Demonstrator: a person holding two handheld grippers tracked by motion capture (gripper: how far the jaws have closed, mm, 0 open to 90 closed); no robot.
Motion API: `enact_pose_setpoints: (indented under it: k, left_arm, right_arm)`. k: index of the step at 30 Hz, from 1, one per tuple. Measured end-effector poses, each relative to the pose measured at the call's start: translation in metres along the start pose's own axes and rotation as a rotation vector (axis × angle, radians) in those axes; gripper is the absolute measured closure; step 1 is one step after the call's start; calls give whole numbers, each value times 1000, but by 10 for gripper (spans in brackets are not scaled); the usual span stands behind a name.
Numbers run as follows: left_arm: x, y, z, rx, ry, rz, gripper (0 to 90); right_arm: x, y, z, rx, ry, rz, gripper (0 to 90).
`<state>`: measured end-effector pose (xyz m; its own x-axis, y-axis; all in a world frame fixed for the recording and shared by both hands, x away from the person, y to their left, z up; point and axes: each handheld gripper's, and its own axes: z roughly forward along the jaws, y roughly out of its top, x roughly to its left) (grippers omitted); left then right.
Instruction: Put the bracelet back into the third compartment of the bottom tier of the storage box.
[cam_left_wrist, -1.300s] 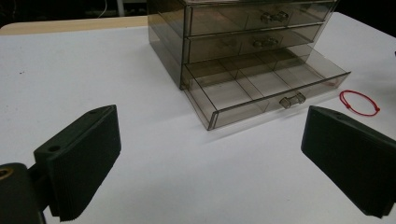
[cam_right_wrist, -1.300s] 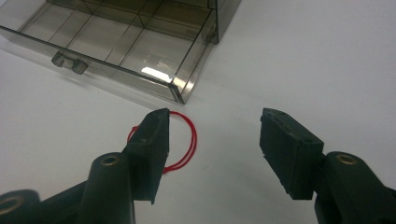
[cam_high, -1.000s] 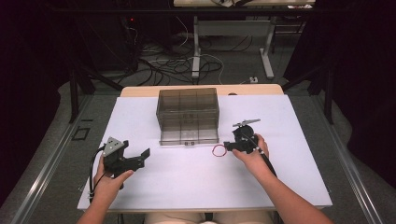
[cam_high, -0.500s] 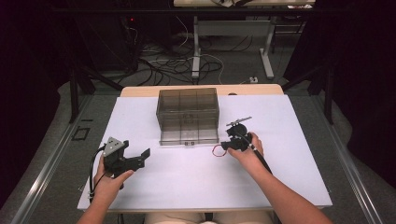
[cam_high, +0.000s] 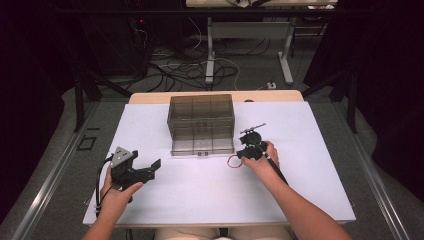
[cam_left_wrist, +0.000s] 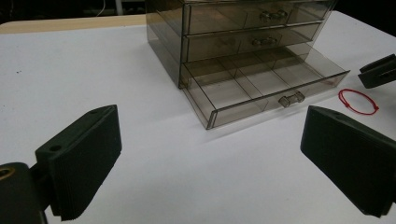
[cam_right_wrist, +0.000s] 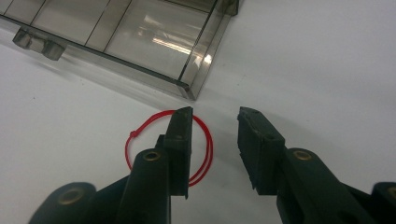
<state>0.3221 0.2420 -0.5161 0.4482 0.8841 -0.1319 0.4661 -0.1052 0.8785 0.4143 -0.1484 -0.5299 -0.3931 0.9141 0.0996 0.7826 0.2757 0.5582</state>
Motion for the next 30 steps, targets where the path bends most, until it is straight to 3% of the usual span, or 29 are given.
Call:
enact_pose_setpoints:
  k: [4, 9, 30]
  left_arm:
    - [0, 0, 0, 0, 0, 0, 52]
    - [0, 0, 0, 0, -1, -1, 52]
    - [0, 0, 0, 1, -5, 0, 53]
  right_arm:
    - [2, 0, 3, 16, -16, 15, 703]
    - [2, -1, 5, 40, -13, -1, 736]
    - [5, -2, 14, 55, -22, -22, 858]
